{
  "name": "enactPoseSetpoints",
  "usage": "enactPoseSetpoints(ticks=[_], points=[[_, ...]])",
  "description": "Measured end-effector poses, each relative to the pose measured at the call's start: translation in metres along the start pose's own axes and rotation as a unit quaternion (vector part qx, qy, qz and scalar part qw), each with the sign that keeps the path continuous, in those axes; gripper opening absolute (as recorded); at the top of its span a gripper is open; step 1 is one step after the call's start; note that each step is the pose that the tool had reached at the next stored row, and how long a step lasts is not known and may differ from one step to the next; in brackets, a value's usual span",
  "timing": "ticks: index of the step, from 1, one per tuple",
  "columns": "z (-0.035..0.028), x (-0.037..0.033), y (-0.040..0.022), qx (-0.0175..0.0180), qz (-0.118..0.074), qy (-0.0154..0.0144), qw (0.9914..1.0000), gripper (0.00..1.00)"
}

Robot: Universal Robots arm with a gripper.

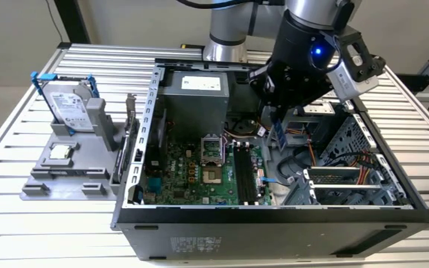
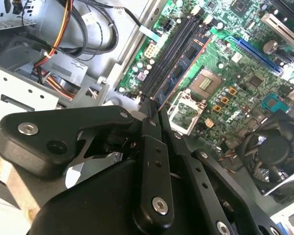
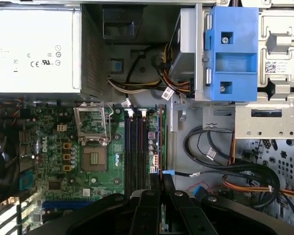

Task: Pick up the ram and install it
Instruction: 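Insert the ram into the slot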

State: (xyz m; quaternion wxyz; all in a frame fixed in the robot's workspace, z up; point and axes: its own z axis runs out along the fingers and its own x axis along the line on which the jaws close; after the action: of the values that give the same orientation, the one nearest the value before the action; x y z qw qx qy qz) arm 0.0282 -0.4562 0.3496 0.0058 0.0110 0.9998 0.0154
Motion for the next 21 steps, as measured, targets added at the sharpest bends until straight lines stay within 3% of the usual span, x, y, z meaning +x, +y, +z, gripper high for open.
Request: enactPoseSetpoints(ticks=[7,21], points=[[0.0065,0.0,-0.0002,0.0001,0.0,0.0,1.0,0.0],[0.0262,0.0002,-0.0007,0.0013,0.0,0.0,1.0,0.0]])
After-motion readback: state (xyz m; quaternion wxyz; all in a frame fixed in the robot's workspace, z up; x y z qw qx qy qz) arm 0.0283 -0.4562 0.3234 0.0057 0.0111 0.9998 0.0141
